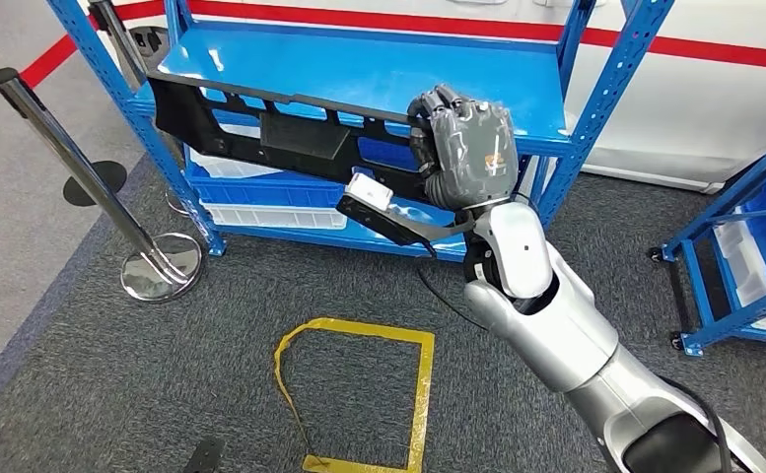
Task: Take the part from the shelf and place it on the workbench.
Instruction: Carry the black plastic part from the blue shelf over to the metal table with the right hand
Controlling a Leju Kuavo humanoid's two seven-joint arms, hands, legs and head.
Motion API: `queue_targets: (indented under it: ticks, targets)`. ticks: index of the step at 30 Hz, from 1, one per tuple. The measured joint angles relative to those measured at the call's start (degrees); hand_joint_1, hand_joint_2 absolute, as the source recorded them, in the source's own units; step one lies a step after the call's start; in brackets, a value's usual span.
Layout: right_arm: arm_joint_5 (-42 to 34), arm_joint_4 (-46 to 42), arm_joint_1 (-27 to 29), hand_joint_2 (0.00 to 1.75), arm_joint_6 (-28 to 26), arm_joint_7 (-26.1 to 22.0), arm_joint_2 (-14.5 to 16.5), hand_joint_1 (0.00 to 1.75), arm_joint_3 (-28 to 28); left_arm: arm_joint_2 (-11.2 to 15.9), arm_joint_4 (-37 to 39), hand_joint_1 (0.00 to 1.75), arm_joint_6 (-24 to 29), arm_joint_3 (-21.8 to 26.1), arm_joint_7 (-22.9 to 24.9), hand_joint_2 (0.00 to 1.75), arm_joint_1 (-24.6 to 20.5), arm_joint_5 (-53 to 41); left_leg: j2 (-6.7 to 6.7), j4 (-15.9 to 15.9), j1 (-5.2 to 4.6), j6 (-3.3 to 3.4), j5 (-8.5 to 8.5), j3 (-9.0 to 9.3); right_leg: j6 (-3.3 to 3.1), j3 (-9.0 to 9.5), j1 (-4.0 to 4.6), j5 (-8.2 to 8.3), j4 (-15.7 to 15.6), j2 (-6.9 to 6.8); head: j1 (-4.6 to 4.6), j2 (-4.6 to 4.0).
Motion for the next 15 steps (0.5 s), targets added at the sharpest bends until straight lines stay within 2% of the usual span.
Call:
queue_targets:
  ticks: [1,2,4,6,8,9,10,11,13,15]
  targets:
    - [0.0,-0.1,0.0,1.75,0.0,-0.1,-0.1,1.75,0.0,0.0,0.0,0.00,-0.2,0.0,-0.2,1.75,0.0,0.1,-0.42,0.3,0.06,-0.27,0.08,-0.45,-0.02,0.14,0.08,-0.34,-0.3,0.22,-0.02,0.00]
    - [0.0,-0.3,0.0,1.75,0.0,-0.2,-0.1,1.75,0.1,0.1,0.0,0.00,-0.3,0.0,-0.4,1.75,0.0,0.2,-0.85,0.3,0.18,-0.50,0.22,-0.72,-0.17,0.12,0.06,-0.40,-0.5,-0.17,-0.02,0.00]
    - [0.1,-0.4,-0.1,1.75,0.0,-0.4,-0.2,1.75,0.3,0.1,0.0,0.00,-0.6,0.0,-0.7,1.75,0.3,0.2,-0.33,1.3,0.28,-1.14,-0.48,-1.39,-0.63,0.28,-0.04,-0.13,-0.9,-1.10,-0.16,0.00]
    - [0.4,-0.7,-0.2,1.75,0.0,-0.5,-0.2,1.75,0.4,0.1,0.0,0.00,-0.7,0.0,-0.9,1.75,0.3,0.2,1.20,6.0,0.44,-1.84,-3.15,-3.55,-1.06,0.46,-0.12,0.07,-1.2,-2.13,-0.44,0.00]
    - [0.8,-0.9,-0.3,1.75,0.0,-0.7,-0.2,1.75,0.4,0.2,0.0,0.00,-0.8,0.0,-1.1,1.75,0.2,0.2,1.92,13.1,0.71,-2.35,-6.04,-6.78,-1.18,0.46,0.00,0.06,-1.2,-3.22,-0.54,0.00]
    - [0.9,-0.9,-0.3,1.75,0.0,-0.7,-0.2,1.75,0.5,0.2,0.0,0.00,-0.7,0.0,-1.2,1.75,0.2,0.2,2.03,15.2,0.80,-2.49,-6.46,-7.74,-1.20,0.47,0.04,0.04,-1.1,-3.77,-0.53,0.00]
    - [1.1,-1.0,-0.3,1.75,0.0,-0.9,-0.2,1.75,0.6,0.2,0.0,0.00,-0.7,0.0,-1.2,1.75,0.2,0.2,2.12,15.3,0.86,-2.54,-5.93,-7.76,-1.19,0.48,0.05,0.01,-1.1,-4.30,-0.54,0.00]
    - [1.2,-1.1,-0.3,1.75,0.0,-0.9,-0.2,1.75,0.7,0.2,0.0,0.00,-0.7,0.0,-1.2,1.75,0.3,0.2,2.30,13.3,0.90,-2.53,-4.57,-6.74,-1.18,0.51,0.05,-0.01,-1.1,-4.76,-0.55,0.00]
    - [1.4,-1.5,-0.3,1.75,-0.1,-1.2,-0.2,1.75,0.7,0.2,0.0,0.00,-0.5,0.0,-1.4,1.75,0.2,0.1,3.88,5.7,0.79,-2.41,-1.36,-2.75,-1.05,0.67,0.08,-0.13,-1.2,-5.65,-0.53,0.00]
    - [1.6,-1.9,-0.5,1.75,-0.2,-1.3,-0.2,1.75,0.8,0.2,0.0,0.00,-0.3,0.0,-1.5,1.75,0.0,0.0,5.54,0.6,0.24,-2.06,-0.11,-0.11,-0.82,0.73,0.29,-0.18,-1.3,-6.29,-0.50,0.00]
